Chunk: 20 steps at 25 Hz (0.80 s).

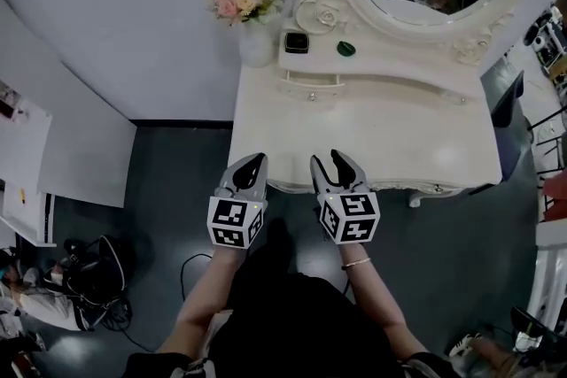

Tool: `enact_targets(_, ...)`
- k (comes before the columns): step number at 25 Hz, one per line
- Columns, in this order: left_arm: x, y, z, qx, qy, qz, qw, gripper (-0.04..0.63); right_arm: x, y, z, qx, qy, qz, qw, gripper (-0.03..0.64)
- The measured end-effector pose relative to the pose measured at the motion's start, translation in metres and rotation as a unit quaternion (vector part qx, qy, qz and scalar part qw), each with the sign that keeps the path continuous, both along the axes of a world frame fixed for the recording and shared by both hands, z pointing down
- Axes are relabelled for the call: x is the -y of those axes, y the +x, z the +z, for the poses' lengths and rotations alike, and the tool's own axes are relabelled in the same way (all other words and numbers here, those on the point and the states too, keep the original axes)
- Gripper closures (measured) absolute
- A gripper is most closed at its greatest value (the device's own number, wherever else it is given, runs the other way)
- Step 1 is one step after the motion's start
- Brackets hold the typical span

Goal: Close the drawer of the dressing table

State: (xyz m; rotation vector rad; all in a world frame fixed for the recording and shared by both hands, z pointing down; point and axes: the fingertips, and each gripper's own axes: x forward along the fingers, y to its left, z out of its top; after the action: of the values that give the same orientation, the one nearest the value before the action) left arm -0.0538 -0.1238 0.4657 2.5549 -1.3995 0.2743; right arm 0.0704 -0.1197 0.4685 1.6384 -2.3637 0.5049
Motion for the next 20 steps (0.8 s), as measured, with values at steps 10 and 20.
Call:
enact_targets(10,0.067,0.003,0.001,-0.012,-0.006,0.033,0.9994,0.589,0.065,0.002,0.001,-0.008,-0.012,0.039,0.999,0.465)
enact_targets(20,0.094,0.009,0.012,-0.021,-0.020,0.053,0.9982,0.589,0.101,0.010,0.013,-0.023,-0.029,0.069,0.997,0.465)
